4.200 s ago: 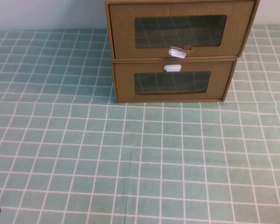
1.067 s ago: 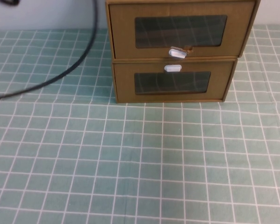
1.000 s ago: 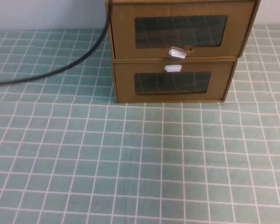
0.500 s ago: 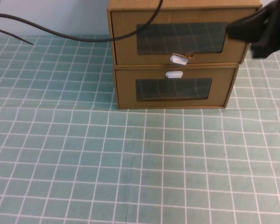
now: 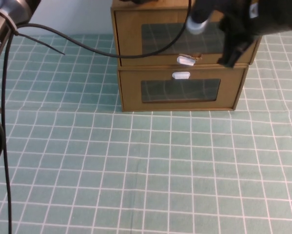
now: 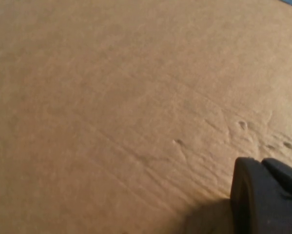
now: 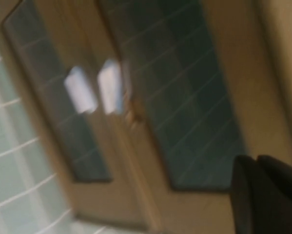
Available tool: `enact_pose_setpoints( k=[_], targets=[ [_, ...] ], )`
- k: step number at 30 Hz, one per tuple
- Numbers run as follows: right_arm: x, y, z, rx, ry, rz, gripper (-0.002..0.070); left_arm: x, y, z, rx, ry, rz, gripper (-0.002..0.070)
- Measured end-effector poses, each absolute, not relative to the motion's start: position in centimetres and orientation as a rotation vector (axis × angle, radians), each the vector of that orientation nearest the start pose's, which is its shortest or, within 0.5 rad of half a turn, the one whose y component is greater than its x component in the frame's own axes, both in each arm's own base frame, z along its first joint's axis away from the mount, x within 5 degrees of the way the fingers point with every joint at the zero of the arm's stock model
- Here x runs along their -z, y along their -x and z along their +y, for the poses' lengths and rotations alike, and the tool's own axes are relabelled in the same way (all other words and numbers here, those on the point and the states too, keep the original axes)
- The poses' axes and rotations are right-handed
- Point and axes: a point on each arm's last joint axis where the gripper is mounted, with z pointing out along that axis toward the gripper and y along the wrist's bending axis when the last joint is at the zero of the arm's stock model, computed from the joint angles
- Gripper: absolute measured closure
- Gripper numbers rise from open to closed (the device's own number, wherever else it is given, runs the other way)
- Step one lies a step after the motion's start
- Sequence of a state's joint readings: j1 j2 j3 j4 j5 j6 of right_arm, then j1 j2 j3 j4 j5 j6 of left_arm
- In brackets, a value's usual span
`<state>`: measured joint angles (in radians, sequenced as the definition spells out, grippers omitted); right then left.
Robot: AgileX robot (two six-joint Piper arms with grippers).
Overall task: Open the shoe box
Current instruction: 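Pull the top drawer of the cardboard box fully open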
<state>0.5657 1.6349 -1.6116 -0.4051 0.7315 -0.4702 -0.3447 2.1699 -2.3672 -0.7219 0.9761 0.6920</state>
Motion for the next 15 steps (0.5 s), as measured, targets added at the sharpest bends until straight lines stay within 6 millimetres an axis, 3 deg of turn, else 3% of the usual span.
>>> enact_pose_setpoints(
  k=[3,9,15],
  targets=[
    [-38.3,-32.8,19.5,0.561,1.31,1.655,0.0689,-38.5,-44.5,-21.3,0.69,-0.892,1.919,0.068],
    [-33.9,-31.9,20.9,0.754,1.299,1.52,0.0689,-38.4,-44.3,-21.3,0.713,-0.886,1.946,0.068],
    [-30.5,-31.0,21.8,0.637,1.27,1.46,0.0689,-38.4,-44.1,-21.3,0.725,-0.893,1.959,0.068]
  ],
)
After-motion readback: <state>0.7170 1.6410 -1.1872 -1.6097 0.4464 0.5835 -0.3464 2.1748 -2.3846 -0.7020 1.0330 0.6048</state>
